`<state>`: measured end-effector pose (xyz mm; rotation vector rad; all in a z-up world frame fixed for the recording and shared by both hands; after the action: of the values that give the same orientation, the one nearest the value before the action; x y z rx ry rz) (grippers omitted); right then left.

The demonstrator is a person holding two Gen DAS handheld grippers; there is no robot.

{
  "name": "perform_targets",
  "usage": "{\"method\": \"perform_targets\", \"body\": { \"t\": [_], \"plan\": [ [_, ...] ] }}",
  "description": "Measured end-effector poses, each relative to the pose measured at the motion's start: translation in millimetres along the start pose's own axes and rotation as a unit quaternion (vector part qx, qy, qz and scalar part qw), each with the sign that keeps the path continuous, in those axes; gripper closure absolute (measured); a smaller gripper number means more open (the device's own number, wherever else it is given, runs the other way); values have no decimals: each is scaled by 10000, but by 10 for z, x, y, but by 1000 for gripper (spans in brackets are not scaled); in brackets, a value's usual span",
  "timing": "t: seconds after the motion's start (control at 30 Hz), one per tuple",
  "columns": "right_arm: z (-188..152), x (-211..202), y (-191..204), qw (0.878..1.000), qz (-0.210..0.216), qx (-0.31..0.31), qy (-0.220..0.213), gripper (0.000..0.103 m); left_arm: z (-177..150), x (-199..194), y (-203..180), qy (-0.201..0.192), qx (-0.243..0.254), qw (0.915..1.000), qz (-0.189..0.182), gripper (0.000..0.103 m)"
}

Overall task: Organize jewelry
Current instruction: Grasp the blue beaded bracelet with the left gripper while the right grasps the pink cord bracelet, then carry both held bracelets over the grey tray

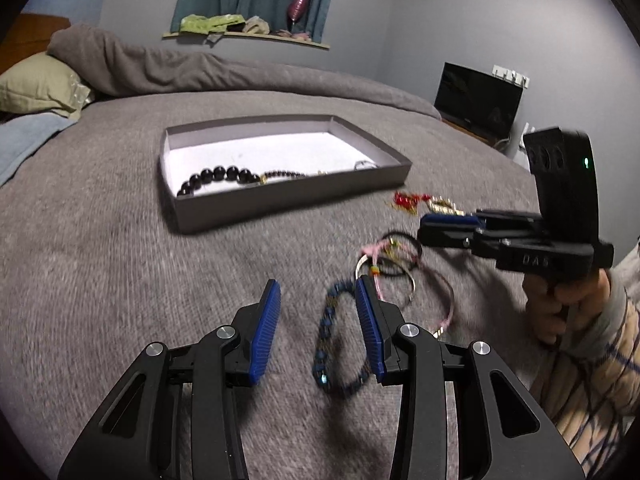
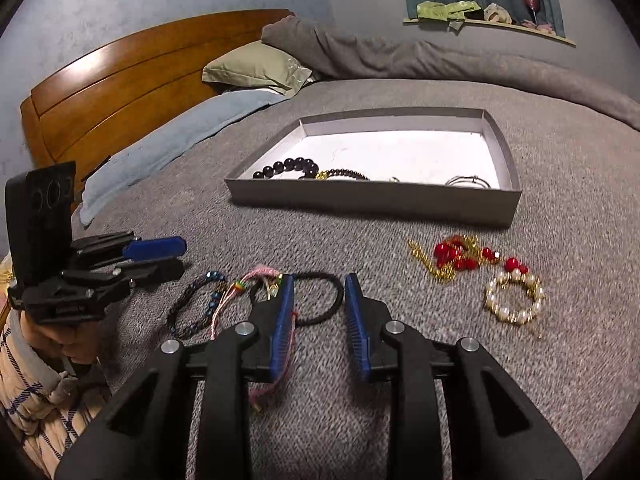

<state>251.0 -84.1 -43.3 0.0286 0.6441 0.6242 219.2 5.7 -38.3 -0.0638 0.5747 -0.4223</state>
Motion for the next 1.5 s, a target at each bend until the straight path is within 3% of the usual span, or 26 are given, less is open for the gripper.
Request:
{"method": "perform_targets", "body": {
  "t": [0.5,0.6,0.67,0.8,1.17,1.5],
  "plan": [
    [-337,-38,142,9994,42,-157,296,76,-275,144,-98,354,681,9958,500,64],
    [-366,-28,161,9991,20,-230,346,77,-285,161,-92,386,678,9955,540,72],
    [-394,-37,190,9987,22,-329,380,91,-277,159,-90,381,659,9958,503,79],
    [-413,-32,221,9980,16,-483,416,100,-248,147,-131,318,788,9950,523,95],
    [73,-315,129,9984,137,-238,-493,101,39,62,-147,-163,708,9961,509,95],
    [297,-374,29,9967,135,-65,-802,101,350,23,-159,-609,418,9966,356,95]
  ]
}}
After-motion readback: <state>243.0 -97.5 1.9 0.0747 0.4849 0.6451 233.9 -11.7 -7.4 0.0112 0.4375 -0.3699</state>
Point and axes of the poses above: each gripper's, at about its wrist camera, not at the fingertips, and x roughly the way its jaws point, y to its left, z to its top, the point moved 10 cm from there along x, roughly the way its jaws point, and after that the axes turned 5 degrees about -y, right-handed, at the moved point
